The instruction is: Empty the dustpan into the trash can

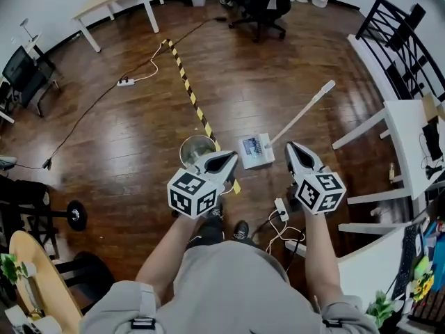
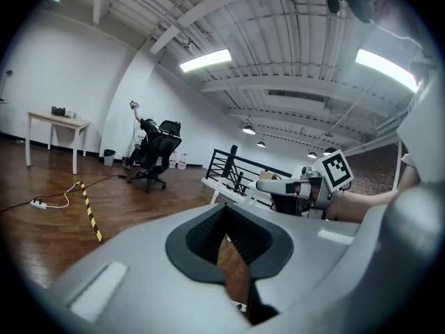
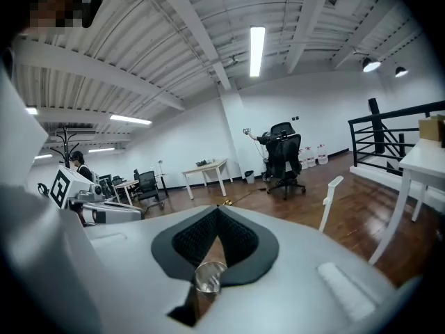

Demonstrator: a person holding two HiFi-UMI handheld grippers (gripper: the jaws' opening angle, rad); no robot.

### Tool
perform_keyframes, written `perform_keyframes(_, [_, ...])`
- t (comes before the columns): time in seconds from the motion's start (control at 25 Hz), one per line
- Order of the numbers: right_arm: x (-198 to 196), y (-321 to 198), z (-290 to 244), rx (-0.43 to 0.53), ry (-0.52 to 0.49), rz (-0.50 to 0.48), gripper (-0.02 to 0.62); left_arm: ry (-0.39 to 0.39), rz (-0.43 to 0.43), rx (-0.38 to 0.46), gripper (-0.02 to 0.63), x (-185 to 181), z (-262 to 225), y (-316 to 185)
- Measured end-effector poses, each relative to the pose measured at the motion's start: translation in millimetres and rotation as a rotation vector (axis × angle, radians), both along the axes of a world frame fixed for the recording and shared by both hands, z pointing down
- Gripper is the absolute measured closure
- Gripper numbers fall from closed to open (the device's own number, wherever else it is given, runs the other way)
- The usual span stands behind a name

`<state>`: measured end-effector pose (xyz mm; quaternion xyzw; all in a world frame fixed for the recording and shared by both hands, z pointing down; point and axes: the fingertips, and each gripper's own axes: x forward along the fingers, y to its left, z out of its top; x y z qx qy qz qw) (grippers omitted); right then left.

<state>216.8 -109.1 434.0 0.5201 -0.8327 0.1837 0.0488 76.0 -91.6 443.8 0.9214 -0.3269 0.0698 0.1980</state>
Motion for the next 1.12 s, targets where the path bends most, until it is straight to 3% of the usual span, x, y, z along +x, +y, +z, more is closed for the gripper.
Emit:
perform_keyframes(0.32, [47,-70,21,-0.073,0.12,0.092,0.595,0.045,0.081,-0.022,0.6,21,18,-76])
perform_keyframes(0.48, [101,-105,40,-0.099,0.132,0.16,0.595,0.032,0.109,-0.033,0.6,47,25,-100])
perform_keyframes(0.68, [175,-161,86,-0.127,0.125,0.197,0.54,-0.012,0.112,-0.041,0.6,87,48,-122])
perform_keyframes(0.76, [200,-190,107,-0.151,0.118,0.181,0.478,-0.033,0.092,-0.037,0.6,102,54,-134])
perform_keyframes(0.88, [233,-227,144,-0.218,0.123,0.147,0.468,-0.072,0.048,-0.042,0.6,122,63,-147])
perform_keyframes(0.96, [253,-249,165,-0.255,0.132,0.133,0.423,-0.098,0.016,-0.054,0.6,133,68,-155])
perform_keyframes(1.12, [264,-282,196,-0.29,0.174,0.047,0.356,-0.139,-0.046,-0.098,0.6,134,79,-162])
